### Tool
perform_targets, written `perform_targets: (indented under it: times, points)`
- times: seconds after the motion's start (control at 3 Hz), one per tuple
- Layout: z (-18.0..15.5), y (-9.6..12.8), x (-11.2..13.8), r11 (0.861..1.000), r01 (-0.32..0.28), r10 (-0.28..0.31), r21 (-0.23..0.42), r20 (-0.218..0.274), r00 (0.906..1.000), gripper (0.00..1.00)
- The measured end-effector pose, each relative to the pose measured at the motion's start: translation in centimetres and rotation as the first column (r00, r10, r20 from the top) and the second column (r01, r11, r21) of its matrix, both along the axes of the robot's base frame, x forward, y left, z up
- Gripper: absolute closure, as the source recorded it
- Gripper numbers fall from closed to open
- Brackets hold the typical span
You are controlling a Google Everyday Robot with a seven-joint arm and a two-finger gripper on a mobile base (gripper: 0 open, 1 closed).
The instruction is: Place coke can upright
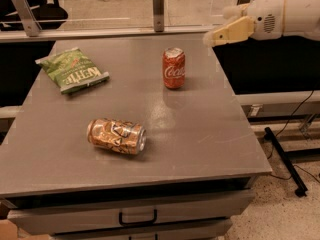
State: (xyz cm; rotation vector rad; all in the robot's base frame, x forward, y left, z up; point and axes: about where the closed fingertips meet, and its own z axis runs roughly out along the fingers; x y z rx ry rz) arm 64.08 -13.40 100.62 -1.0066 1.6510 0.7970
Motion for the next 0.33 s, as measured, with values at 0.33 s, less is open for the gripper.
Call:
perform_targets:
  times: [0.33]
  points:
    - [0.15, -0.04, 0.03, 1.0, 0.002, -0.002, 0.001, 0.0, 1.0, 0.0]
